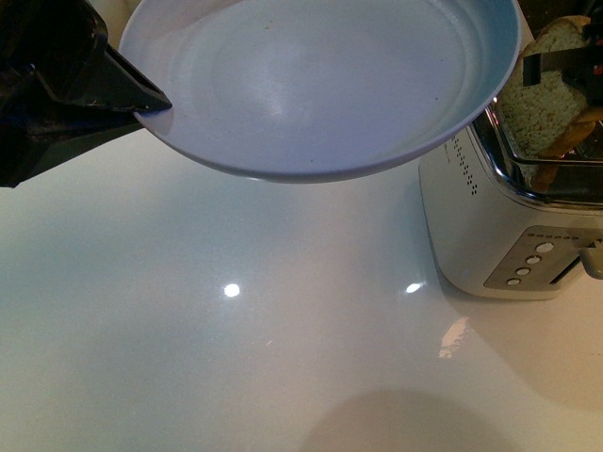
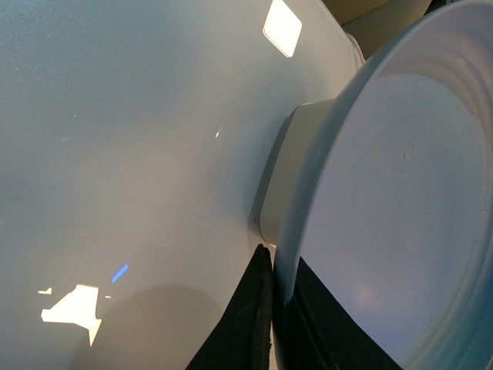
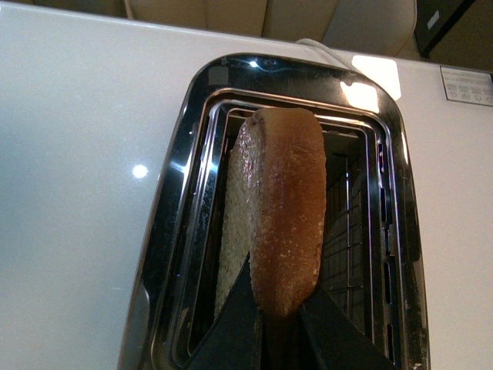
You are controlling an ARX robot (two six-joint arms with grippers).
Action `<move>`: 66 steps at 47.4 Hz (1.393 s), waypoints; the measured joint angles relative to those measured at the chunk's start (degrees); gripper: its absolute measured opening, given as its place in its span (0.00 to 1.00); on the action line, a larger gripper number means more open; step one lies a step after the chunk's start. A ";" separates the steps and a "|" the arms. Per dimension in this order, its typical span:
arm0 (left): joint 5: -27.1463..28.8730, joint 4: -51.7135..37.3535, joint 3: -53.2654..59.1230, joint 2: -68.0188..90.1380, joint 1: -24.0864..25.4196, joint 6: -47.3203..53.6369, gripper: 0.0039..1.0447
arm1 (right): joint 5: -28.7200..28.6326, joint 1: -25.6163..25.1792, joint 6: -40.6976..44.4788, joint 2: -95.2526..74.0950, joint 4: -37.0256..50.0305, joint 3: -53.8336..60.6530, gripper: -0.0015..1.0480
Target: Left arm holds plate, right arm toasts bread
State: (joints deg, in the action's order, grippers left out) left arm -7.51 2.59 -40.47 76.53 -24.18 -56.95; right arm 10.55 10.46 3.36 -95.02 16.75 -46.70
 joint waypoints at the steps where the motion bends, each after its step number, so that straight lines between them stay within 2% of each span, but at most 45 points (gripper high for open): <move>1: 0.00 0.00 0.00 0.00 0.00 0.00 0.03 | 0.07 0.02 -0.13 -0.24 0.02 -0.02 0.03; 4: 0.00 0.00 0.00 0.00 0.00 0.00 0.03 | 0.20 0.07 -0.31 -0.63 0.13 -0.02 0.03; 12: 0.00 0.00 0.00 0.00 0.00 0.00 0.03 | 0.02 0.28 -1.05 -0.15 -1.16 0.00 0.24; 18: 0.00 0.00 0.00 0.00 0.00 0.00 0.03 | -0.31 0.17 -1.25 3.45 -3.63 1.33 0.45; 25: 0.00 0.00 0.00 0.00 0.00 0.00 0.03 | -4.17 -1.60 -0.85 16.22 -6.69 5.53 0.72; 28: 0.00 0.00 0.00 0.00 0.00 -0.02 0.03 | -5.77 -2.62 -0.94 20.61 -8.79 6.95 0.78; 32: 0.02 0.00 0.00 0.00 0.00 -0.02 0.03 | -9.70 -5.75 -1.20 33.27 -17.64 10.97 0.93; 33: 0.00 0.00 0.00 0.00 0.00 0.00 0.03 | -10.16 -6.08 -1.20 34.64 -18.67 11.39 0.93; 39: 0.00 0.00 0.00 0.00 0.00 0.00 0.03 | -12.07 -8.07 -1.22 46.49 -25.75 14.64 0.91; 42: 0.00 0.00 0.00 0.00 0.00 -0.02 0.03 | -11.41 -9.05 -1.90 49.59 -19.37 17.27 0.86; 46: -0.24 0.00 -0.02 -0.02 -0.04 0.00 0.03 | -10.64 -9.94 -2.32 52.70 -4.33 23.26 0.75; 51: 0.04 0.00 -0.02 -0.02 -0.04 -0.02 0.03 | -10.40 -10.38 -2.56 54.42 4.81 28.52 0.62; 61: -0.02 0.00 -0.04 -0.02 -0.02 -0.02 0.03 | -10.56 -10.38 -2.71 58.16 6.86 34.10 0.35; 66: 0.00 0.00 -0.04 -0.02 -0.02 -0.02 0.03 | -10.56 -10.38 -2.73 61.20 6.84 37.00 0.13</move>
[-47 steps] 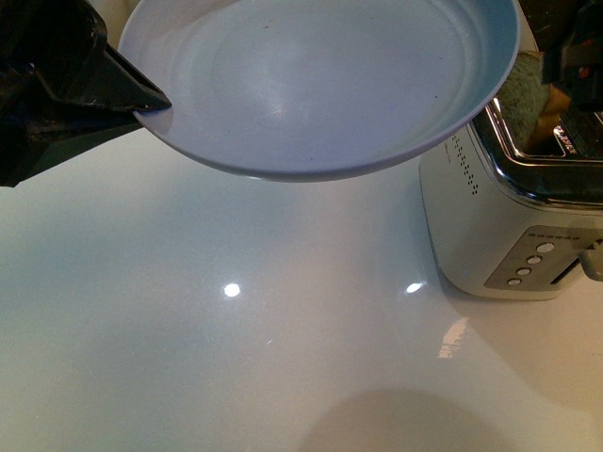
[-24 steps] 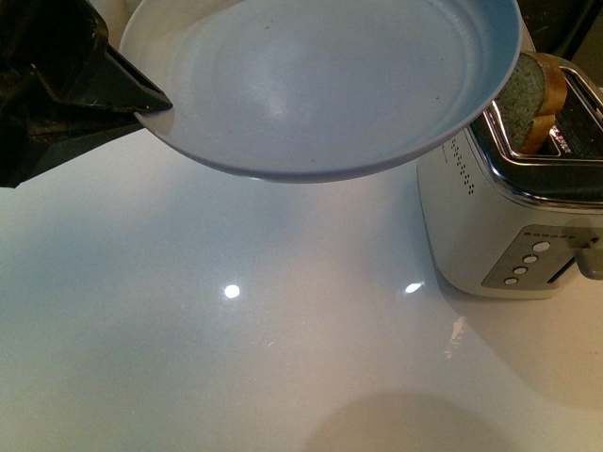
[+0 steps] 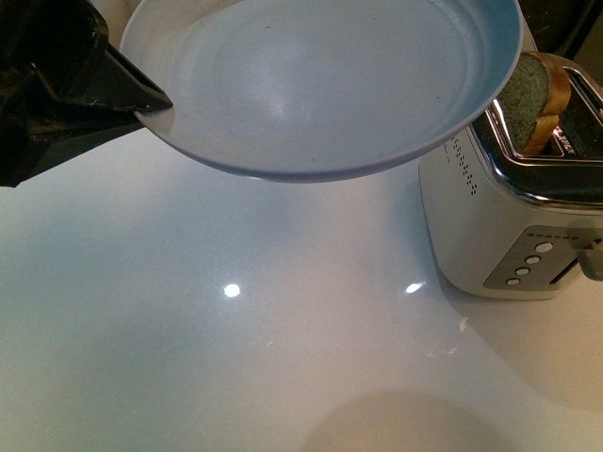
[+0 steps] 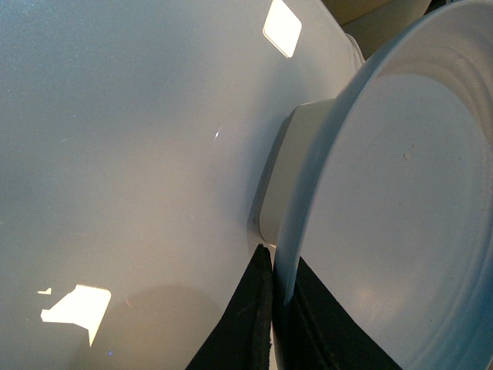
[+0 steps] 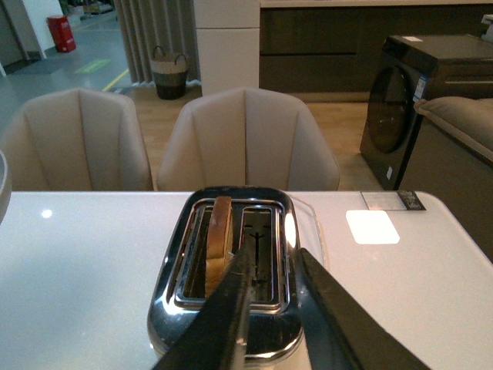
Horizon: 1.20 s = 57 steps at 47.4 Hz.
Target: Left arm holds plate, right arm toasts bread
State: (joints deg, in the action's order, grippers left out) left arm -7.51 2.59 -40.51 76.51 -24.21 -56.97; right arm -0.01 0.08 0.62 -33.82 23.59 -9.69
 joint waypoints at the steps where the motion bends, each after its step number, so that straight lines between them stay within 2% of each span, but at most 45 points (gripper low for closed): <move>1: 0.00 0.00 0.00 0.00 0.00 0.00 0.03 | 0.00 0.00 0.00 0.44 -0.07 0.44 0.10; 3: 0.00 0.00 0.00 0.00 0.00 0.00 0.03 | 0.00 0.00 0.02 1.64 -0.24 1.33 0.02; 23: 0.00 0.00 0.00 0.00 0.00 0.00 0.03 | 0.00 0.00 -0.20 12.37 -5.44 6.64 0.02; 42: 0.00 0.00 -0.02 0.00 0.00 0.00 0.03 | -0.04 0.00 -0.22 17.90 -7.69 8.44 0.02; 57: 0.00 0.00 -0.02 0.00 0.00 0.00 0.03 | 0.02 0.00 -0.22 23.39 -13.14 8.44 0.02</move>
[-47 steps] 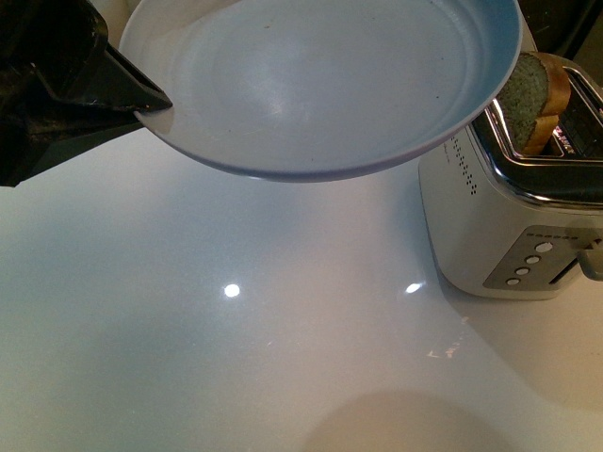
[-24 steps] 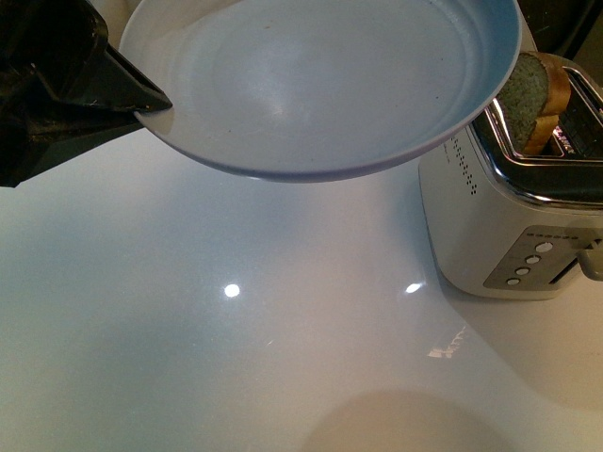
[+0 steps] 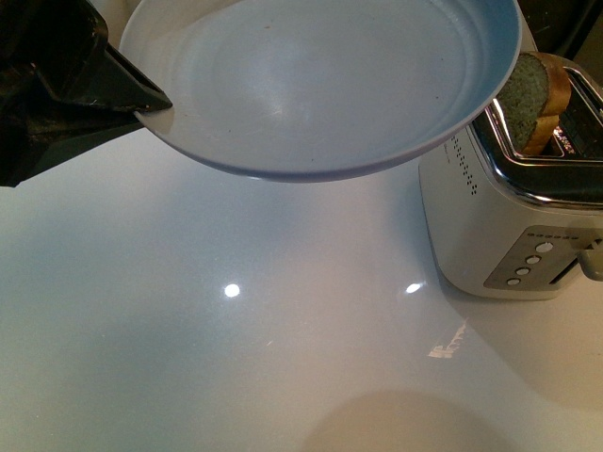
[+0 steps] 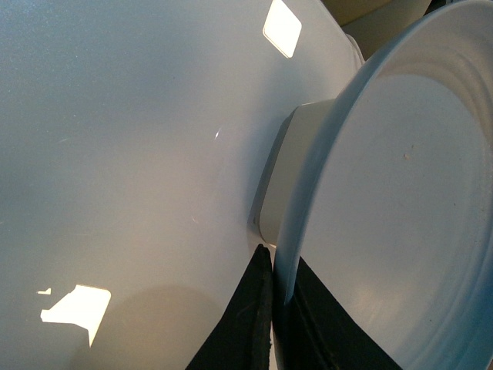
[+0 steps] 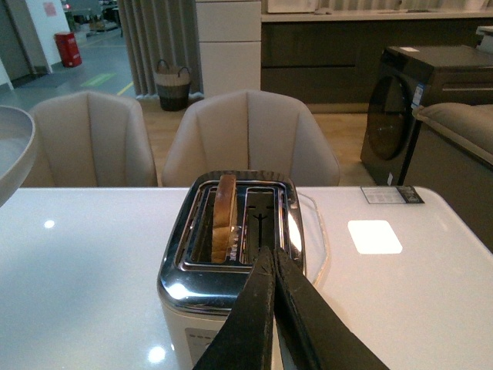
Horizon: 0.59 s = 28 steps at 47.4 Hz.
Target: Left arm holds plate, right arm toasts bread
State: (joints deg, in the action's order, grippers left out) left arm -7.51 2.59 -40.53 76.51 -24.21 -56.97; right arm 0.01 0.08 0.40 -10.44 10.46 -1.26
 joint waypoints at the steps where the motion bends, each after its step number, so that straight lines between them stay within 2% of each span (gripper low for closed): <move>1: 0.00 0.00 0.00 0.00 0.00 0.00 0.03 | 0.00 0.00 0.00 0.26 -0.26 0.00 0.02; 7: -0.02 0.00 0.00 0.00 0.00 0.00 0.03 | 0.15 0.00 0.00 7.39 -9.27 -0.02 0.02; 25: -0.02 0.00 0.00 -0.02 -0.02 0.00 0.03 | 0.04 0.00 0.00 10.05 -10.36 -0.02 0.02; 27: -0.02 0.00 0.00 -0.02 -0.02 0.00 0.03 | 0.04 0.00 0.02 10.05 -10.36 -0.02 0.06; 28: 0.02 0.00 0.00 -0.02 -0.02 0.00 0.03 | 0.04 0.00 0.00 10.05 -10.38 -0.02 0.11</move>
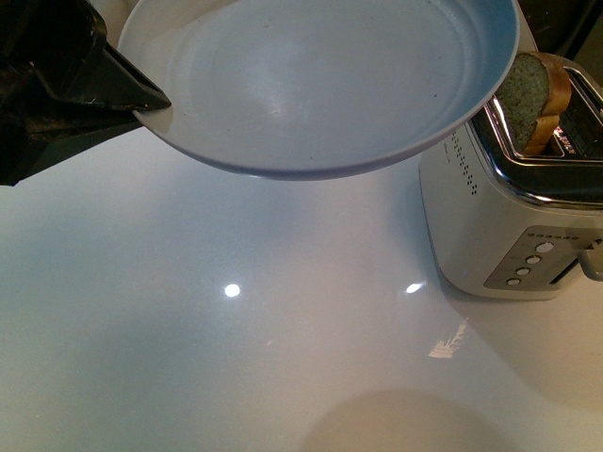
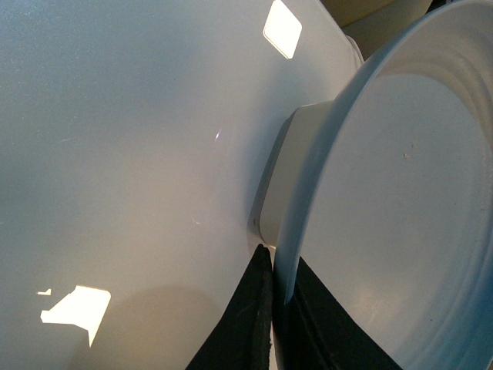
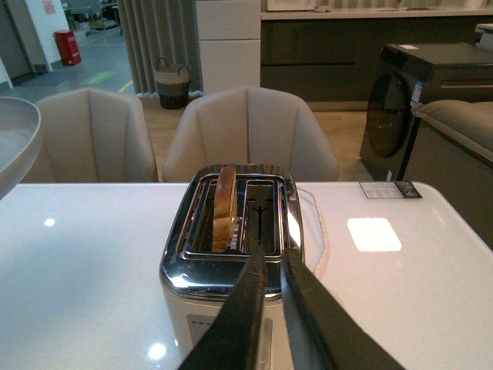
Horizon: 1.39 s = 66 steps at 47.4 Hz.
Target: Left arm holds plate, right arm toasts bread
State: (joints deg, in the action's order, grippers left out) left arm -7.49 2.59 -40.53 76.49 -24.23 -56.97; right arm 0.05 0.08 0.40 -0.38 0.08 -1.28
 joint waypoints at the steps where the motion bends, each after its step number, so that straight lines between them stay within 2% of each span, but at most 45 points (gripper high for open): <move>1: 0.00 0.00 0.00 0.00 0.00 0.00 0.03 | 0.00 0.00 0.00 0.00 0.02 0.00 0.14; 8: -0.11 0.00 0.00 0.00 0.00 0.00 0.03 | 0.00 0.00 0.00 0.02 0.00 0.00 0.32; 23: -0.04 0.00 0.00 0.00 0.00 0.00 0.03 | 0.00 0.00 -0.02 0.02 0.00 0.00 0.92; 31: -0.04 0.00 0.00 0.00 0.00 0.00 0.03 | 0.00 0.00 -0.15 0.02 0.02 0.00 0.91; 37: 0.02 0.00 -0.07 -0.39 0.26 12.87 0.03 | 0.00 0.00 -0.15 0.02 0.02 0.00 0.91; 41: -0.33 0.07 -0.31 -0.92 0.70 15.74 0.03 | 0.00 0.00 -0.15 0.02 0.00 0.00 0.91; 54: -3.98 2.01 -1.70 -3.21 4.15 16.20 0.03 | 0.00 0.00 -0.17 0.04 0.02 0.00 0.91; 59: -7.61 3.04 -2.27 -3.91 8.63 16.61 0.03 | 0.00 0.00 -0.17 0.04 0.00 0.00 0.91; 66: -11.93 2.19 -2.32 -0.44 18.91 21.24 0.03 | 0.00 0.00 -0.17 0.04 0.00 0.00 0.91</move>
State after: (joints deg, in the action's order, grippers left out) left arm -19.42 4.78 -42.85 76.05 -5.32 -35.73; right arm 0.05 0.08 0.23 -0.34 0.08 -1.28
